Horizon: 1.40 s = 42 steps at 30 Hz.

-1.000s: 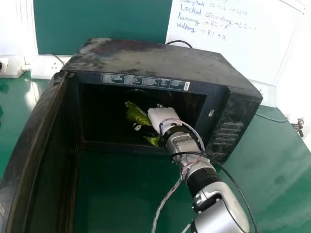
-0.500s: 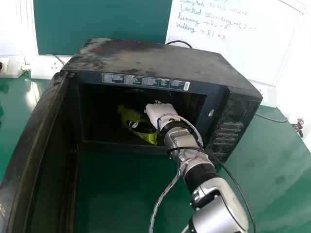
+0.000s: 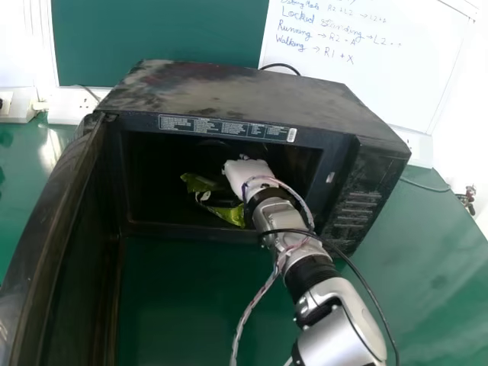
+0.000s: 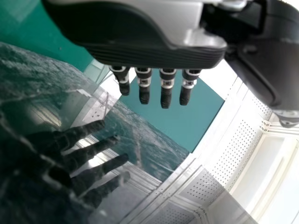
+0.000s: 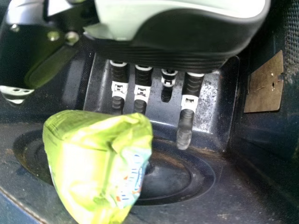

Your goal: Put biscuit inside oven

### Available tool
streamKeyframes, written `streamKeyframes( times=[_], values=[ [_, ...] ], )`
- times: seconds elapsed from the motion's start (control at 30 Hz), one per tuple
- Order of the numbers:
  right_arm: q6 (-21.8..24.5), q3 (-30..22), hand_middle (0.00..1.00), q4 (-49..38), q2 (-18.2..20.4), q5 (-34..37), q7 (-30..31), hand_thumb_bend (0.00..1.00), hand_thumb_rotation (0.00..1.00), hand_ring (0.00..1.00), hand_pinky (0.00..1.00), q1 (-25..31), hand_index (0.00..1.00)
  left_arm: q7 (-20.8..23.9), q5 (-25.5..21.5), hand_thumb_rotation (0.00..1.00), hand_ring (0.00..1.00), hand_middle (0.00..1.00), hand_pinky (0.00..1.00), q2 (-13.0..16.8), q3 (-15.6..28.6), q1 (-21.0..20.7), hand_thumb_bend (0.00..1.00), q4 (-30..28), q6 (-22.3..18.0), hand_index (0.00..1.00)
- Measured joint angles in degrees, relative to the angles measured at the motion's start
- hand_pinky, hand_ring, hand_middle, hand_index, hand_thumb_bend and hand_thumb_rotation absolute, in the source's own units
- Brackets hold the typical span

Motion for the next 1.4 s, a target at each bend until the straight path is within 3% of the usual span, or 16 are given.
streamKeyframes(
  times=[0.27, 0.5, 0.53, 0.57, 0.63, 0.77, 0.8, 0.87, 1.0, 1.23, 1.4],
  values=[
    [-0.24, -0.69, 0.56, -0.15, -0.17, 1.21, 0.01, 1.0, 0.15, 0.47, 0.37, 0.0, 0.6, -0.01, 0.02, 0.79, 1.0, 1.0, 0.93, 0.12, 0.02, -0.1, 0.85, 0.01, 0.0, 1.0],
    [-0.76, -1.64, 0.52, -1.55, -1.51, 2.46, 0.01, 0.98, 0.17, 0.44, 0.34, 0.07, 0.48, 0.03, 0.22, 0.81, 1.0, 1.0, 0.92, 0.48, 0.08, -0.5, 0.85, 0.07, -0.01, 1.0],
    [-0.87, -1.81, 0.51, -2.02, -1.89, 2.76, 0.02, 0.76, 0.16, 0.42, 0.33, 0.13, 0.48, 0.03, 0.4, 0.81, 1.0, 1.0, 0.92, 0.51, 0.08, -0.54, 0.85, 0.09, -0.01, 1.0],
    [-1.07, -1.93, 0.5, -2.59, -2.23, 2.97, 0.03, 0.62, 0.15, 0.41, 0.31, 0.21, 0.48, 0.03, 0.47, 0.8, 1.0, 1.0, 0.93, 0.51, 0.08, -0.58, 0.85, 0.12, -0.01, 1.0],
    [-1.63, -2.26, 0.47, -3.66, -2.88, 3.35, 0.04, 0.55, 0.15, 0.38, 0.29, 0.6, 0.48, 0.03, 0.44, 0.8, 1.0, 1.0, 0.93, 0.54, 0.07, -0.71, 0.84, 0.15, -0.01, 1.0],
    [-3.71, -3.56, 0.49, -5.99, -4.38, 4.8, -0.26, 0.53, 0.15, 0.41, 0.32, 2.75, 0.49, 0.03, 0.48, 0.81, 1.0, 1.0, 0.92, 0.58, 0.08, -0.86, 0.85, 0.17, -0.01, 1.0],
    [-4.12, -4.12, 0.51, -6.73, -4.65, 5.5, -0.47, 0.75, 0.16, 0.44, 0.33, 3.64, 0.54, 0.04, 0.51, 0.81, 1.0, 1.0, 0.92, 0.6, 0.08, -0.89, 0.85, 0.17, -0.01, 1.0],
    [-4.42, -5.21, 0.54, -7.93, -5.0, 6.51, -0.75, 0.94, 0.19, 0.46, 0.36, 5.05, 0.61, 0.04, 0.54, 0.81, 1.0, 1.0, 0.92, 0.62, 0.08, -0.92, 0.85, 0.19, -0.01, 1.0],
    [-5.19, -7.06, 0.53, -10.64, -5.76, 8.16, -1.28, 0.98, 0.21, 0.43, 0.33, 8.07, 0.66, 0.06, 0.56, 0.8, 1.0, 1.0, 0.92, 0.66, 0.08, -1.02, 0.85, 0.21, -0.01, 1.0],
    [-5.87, -8.28, 0.56, -14.77, -7.13, 8.39, -3.33, 0.98, 0.26, 0.5, 0.42, 11.85, 0.65, 0.08, 0.46, 0.8, 1.0, 1.0, 0.93, 0.7, 0.09, -1.19, 0.85, 0.32, -0.01, 1.0],
    [-6.83, -9.09, 0.55, -18.03, -8.28, 8.85, -3.76, 0.99, 0.27, 0.47, 0.39, 14.33, 0.66, 0.09, 0.47, 0.8, 1.0, 1.0, 0.93, 0.71, 0.08, -1.31, 0.84, 0.32, 0.0, 1.0]
  ],
)
